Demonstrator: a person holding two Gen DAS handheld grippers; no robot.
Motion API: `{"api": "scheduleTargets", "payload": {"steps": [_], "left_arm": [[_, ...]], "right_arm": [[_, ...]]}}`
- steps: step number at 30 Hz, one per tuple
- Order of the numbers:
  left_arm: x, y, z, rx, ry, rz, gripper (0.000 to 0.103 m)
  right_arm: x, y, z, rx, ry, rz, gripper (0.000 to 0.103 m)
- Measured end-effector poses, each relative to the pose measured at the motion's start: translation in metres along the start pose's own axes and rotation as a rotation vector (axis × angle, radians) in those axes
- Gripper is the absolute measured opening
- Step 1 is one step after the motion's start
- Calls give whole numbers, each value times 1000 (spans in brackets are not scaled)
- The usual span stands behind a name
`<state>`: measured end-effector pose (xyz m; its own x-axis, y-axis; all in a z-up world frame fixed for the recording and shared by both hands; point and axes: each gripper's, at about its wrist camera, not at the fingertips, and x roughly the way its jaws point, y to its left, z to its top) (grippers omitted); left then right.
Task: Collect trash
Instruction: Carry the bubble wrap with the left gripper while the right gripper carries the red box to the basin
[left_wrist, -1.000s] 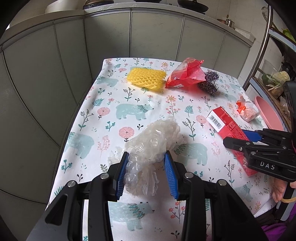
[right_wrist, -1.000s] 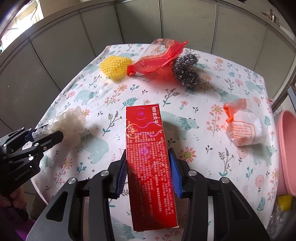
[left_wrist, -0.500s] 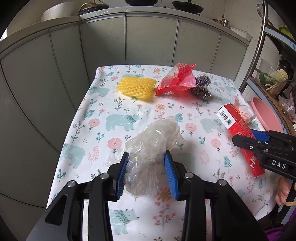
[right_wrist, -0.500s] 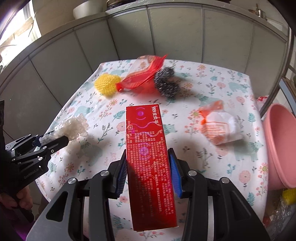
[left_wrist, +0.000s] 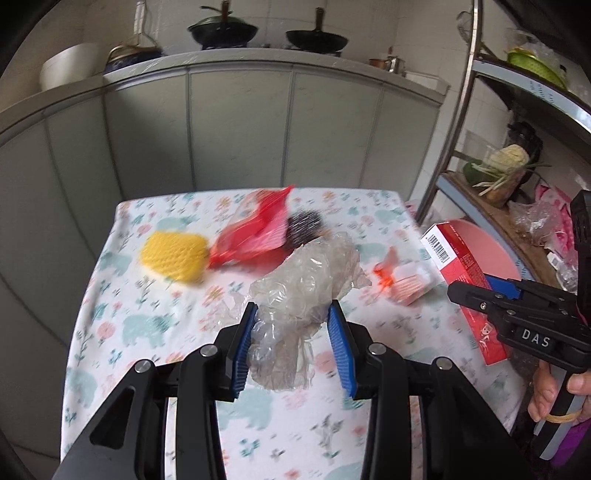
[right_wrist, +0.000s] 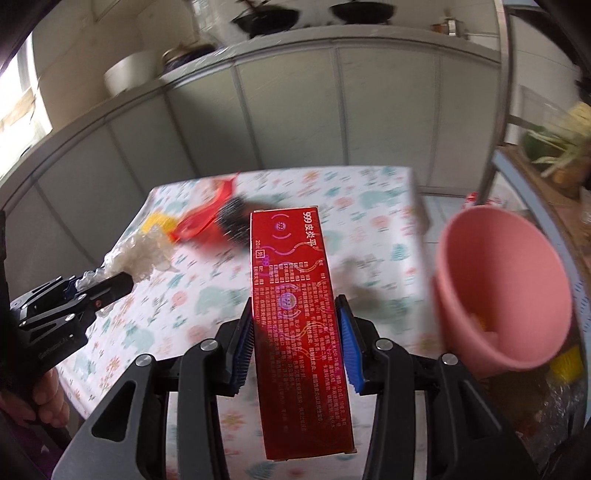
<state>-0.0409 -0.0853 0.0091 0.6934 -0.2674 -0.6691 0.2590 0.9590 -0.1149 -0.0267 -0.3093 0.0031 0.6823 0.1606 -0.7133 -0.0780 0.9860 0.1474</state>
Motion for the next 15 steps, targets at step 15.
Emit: {"api": "scheduleTargets", "payload": {"steps": [15], "left_arm": [[45,-124,59,156,-54,-234,38]], "right_arm": [[-27,-128,9,218,-103,-215,42]]}}
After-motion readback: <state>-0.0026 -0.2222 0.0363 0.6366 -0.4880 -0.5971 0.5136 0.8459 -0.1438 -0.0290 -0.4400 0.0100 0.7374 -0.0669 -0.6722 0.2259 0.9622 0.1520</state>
